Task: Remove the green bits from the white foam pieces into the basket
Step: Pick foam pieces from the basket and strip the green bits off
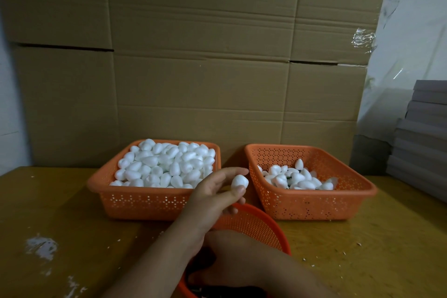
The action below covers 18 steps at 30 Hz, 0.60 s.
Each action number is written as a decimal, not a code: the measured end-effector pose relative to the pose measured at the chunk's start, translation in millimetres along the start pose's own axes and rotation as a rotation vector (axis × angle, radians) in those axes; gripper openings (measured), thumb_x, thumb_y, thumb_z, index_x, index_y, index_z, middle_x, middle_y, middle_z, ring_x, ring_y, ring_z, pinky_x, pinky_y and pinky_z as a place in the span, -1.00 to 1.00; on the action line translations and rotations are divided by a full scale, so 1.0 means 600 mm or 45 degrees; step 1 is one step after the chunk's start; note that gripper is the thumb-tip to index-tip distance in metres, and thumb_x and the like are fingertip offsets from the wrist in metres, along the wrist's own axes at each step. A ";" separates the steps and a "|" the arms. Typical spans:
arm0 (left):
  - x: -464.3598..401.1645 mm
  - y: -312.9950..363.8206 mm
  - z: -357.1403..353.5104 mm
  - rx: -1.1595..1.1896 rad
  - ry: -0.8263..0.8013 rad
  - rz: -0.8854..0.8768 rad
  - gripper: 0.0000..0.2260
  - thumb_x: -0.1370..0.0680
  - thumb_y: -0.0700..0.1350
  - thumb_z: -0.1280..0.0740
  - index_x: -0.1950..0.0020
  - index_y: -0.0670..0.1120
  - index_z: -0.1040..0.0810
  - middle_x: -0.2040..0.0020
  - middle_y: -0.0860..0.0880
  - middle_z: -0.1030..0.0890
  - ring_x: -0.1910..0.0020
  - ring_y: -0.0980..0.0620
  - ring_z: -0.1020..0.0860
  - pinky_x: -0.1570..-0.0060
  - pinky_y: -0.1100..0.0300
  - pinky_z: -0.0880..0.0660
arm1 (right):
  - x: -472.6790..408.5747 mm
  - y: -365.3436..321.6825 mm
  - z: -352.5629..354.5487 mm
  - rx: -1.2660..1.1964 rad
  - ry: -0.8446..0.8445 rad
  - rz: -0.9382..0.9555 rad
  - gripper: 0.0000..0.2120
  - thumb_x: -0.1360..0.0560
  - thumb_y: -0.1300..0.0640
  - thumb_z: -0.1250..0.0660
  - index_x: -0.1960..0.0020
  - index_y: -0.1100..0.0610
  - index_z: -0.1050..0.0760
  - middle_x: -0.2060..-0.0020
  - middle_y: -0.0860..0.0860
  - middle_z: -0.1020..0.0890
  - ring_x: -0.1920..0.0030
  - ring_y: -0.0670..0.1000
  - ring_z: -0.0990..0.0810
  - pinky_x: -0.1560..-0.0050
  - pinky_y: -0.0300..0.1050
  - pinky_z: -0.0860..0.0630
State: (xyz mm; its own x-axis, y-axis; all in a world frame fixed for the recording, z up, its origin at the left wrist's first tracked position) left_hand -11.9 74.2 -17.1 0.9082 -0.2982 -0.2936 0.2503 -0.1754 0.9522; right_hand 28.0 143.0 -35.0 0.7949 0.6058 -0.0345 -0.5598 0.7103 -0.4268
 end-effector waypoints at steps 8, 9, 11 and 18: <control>-0.002 -0.001 -0.006 -0.020 0.010 -0.025 -0.81 -0.49 -0.16 -0.44 -0.06 -0.13 -0.53 0.02 -0.08 -0.71 0.08 0.02 -0.69 0.16 0.26 -0.57 | -0.001 0.005 -0.003 -0.018 0.031 0.006 -0.52 -0.50 0.05 -0.38 -0.39 0.05 -0.41 -0.29 0.03 -0.55 -0.31 0.00 -0.47 -0.30 -0.13 -0.35; -0.002 0.000 -0.007 -0.033 0.009 -0.034 -0.79 -0.48 -0.13 -0.44 -0.05 -0.14 -0.52 0.04 -0.09 -0.71 0.10 0.03 -0.68 0.17 0.26 -0.57 | -0.002 0.006 -0.003 -0.032 0.037 0.007 -0.53 -0.49 0.04 -0.39 -0.37 0.05 -0.43 -0.26 0.02 -0.57 -0.28 -0.01 -0.49 -0.29 -0.12 -0.38; -0.003 0.001 -0.008 -0.041 0.019 -0.044 -0.80 -0.49 -0.11 -0.43 -0.03 -0.15 -0.51 0.07 -0.10 -0.72 0.17 0.05 -0.67 0.20 0.26 -0.56 | -0.002 0.006 -0.003 -0.047 0.042 0.002 -0.54 -0.48 0.04 -0.40 -0.35 0.05 -0.44 -0.23 0.00 -0.58 -0.26 -0.02 -0.51 -0.27 -0.12 -0.41; -0.005 -0.004 0.000 -0.011 0.071 -0.047 -0.81 -0.50 -0.20 -0.44 -0.06 0.03 -0.62 0.07 -0.01 -0.70 0.13 0.07 -0.65 0.19 0.26 -0.55 | -0.002 0.006 -0.001 -0.072 0.043 -0.015 -0.58 -0.47 0.05 -0.41 -0.31 0.05 -0.47 -0.20 -0.01 -0.60 -0.22 -0.04 -0.54 -0.25 -0.12 -0.44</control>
State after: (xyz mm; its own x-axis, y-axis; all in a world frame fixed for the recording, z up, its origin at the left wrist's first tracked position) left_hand -15.2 75.5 -18.6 0.9155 -0.2391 -0.3237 0.2866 -0.1773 0.9415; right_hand 25.0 144.5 -37.3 0.8092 0.5846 -0.0593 -0.5372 0.6951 -0.4777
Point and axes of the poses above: each hand's wrist, its own x-axis away from the middle knuckle, its own z-axis out of the back of the hand, y = z × x, the point moved 3 cm from there along -x, towards the middle knuckle
